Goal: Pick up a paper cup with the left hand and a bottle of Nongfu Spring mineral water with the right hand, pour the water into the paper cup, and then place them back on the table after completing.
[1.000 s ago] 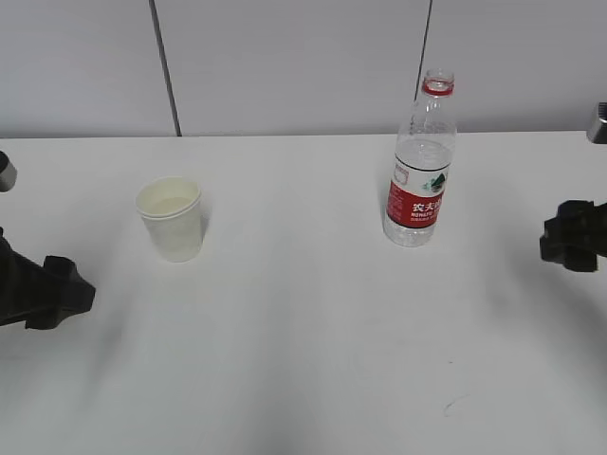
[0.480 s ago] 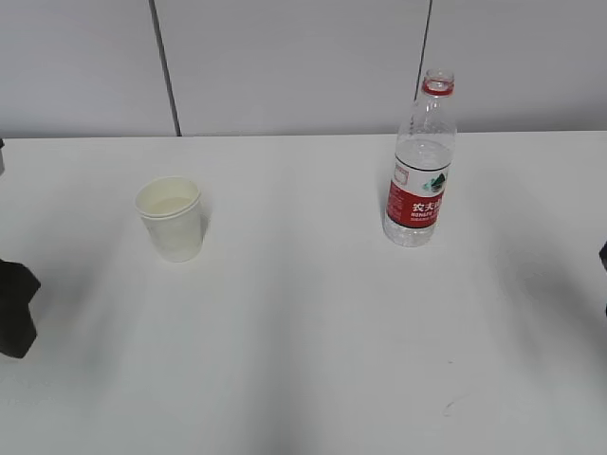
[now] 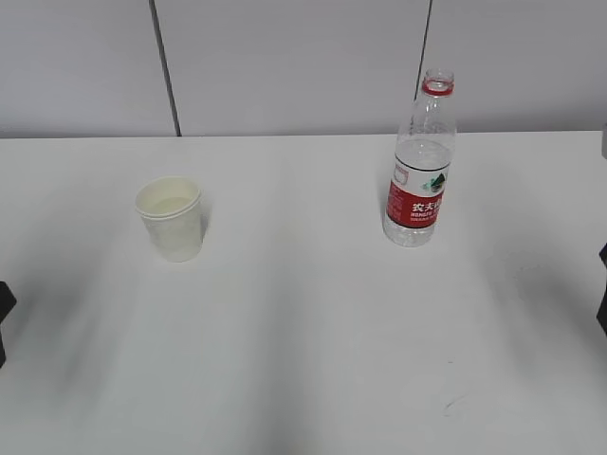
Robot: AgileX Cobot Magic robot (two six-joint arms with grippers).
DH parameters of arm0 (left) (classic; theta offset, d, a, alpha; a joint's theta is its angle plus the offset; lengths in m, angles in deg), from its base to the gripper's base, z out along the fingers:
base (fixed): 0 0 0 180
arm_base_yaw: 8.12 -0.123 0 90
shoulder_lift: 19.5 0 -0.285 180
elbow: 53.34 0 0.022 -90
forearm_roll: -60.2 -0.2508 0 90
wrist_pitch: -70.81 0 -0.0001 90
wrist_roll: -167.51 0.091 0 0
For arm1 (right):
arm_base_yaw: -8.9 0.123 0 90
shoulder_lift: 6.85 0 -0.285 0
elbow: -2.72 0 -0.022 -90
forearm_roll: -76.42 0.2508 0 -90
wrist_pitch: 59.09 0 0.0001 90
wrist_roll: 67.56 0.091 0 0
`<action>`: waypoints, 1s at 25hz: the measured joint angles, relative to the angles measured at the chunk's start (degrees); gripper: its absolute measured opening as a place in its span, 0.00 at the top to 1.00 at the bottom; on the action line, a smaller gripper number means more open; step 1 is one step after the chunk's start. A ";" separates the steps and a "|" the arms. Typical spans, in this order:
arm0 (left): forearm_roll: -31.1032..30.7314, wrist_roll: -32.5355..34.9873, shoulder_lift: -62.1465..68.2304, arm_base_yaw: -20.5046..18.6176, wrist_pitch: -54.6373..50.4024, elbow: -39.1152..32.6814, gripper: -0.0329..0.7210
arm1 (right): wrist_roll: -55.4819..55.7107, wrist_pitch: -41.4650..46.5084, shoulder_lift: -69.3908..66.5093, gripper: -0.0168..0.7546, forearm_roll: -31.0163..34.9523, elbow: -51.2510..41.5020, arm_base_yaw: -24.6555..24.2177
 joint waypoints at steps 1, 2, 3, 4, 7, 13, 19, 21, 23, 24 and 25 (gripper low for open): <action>-0.02 0.00 0.00 0.00 -0.40 0.00 0.29 | -0.10 0.00 0.43 0.23 0.43 0.00 0.00; -0.07 0.00 0.00 0.00 -0.63 0.00 0.29 | -0.20 0.00 0.94 0.23 0.85 0.00 0.00; -0.23 0.00 0.00 0.00 -0.75 0.00 0.29 | -0.36 0.00 1.78 0.24 1.31 0.00 0.00; -0.68 0.00 0.00 0.00 -0.75 0.00 0.29 | -0.46 0.07 2.76 0.24 1.63 0.00 0.00; -1.82 0.00 -0.15 0.00 -0.76 0.00 0.29 | -0.83 0.14 6.25 0.24 2.13 0.00 0.00; -0.81 0.00 -4.14 0.00 -0.94 0.00 0.29 | -0.91 0.83 15.33 0.24 3.10 0.00 0.00; -0.14 0.00 -14.18 0.00 -1.16 -0.53 0.29 | -1.21 1.63 24.28 0.24 3.64 0.00 0.00; -0.08 0.00 -19.03 0.00 -1.60 -1.37 0.29 | -2.32 1.70 27.24 0.24 3.64 0.00 0.00; -0.07 0.00 -23.79 0.00 -1.72 -2.71 0.29 | -2.76 1.77 30.06 0.24 3.64 -0.27 0.00; -0.02 0.00 -27.00 0.00 -1.24 -3.50 0.29 | -3.12 1.77 31.62 0.24 3.73 -0.90 0.00; 0.02 0.00 -29.35 0.00 -0.33 -4.16 0.29 | -3.47 1.91 33.29 0.24 3.73 -1.49 0.00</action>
